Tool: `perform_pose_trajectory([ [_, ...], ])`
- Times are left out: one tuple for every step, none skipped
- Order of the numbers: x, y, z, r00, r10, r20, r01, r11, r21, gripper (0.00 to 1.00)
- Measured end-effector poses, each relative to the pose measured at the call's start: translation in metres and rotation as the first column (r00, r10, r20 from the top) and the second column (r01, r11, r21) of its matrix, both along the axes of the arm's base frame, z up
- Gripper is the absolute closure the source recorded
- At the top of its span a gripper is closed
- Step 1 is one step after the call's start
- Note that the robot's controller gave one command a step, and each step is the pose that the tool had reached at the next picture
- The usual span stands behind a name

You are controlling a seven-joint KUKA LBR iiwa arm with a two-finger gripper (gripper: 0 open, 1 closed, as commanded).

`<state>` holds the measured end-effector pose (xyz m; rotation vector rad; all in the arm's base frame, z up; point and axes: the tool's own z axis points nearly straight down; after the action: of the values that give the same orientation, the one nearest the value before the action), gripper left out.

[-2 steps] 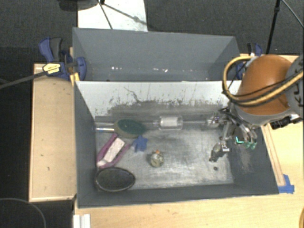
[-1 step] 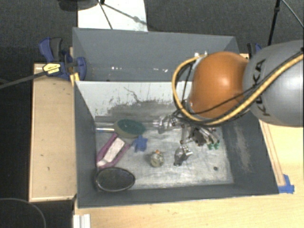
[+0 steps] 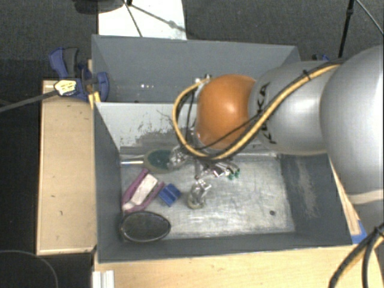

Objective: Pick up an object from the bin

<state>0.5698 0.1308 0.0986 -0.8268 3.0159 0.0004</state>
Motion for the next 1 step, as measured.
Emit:
perform_pose_trajectory([
  [-0.0509, 0.0261, 0.0161, 1.000, -0.023, -0.014, 0.023, 1.000, -0.001, 0.00],
])
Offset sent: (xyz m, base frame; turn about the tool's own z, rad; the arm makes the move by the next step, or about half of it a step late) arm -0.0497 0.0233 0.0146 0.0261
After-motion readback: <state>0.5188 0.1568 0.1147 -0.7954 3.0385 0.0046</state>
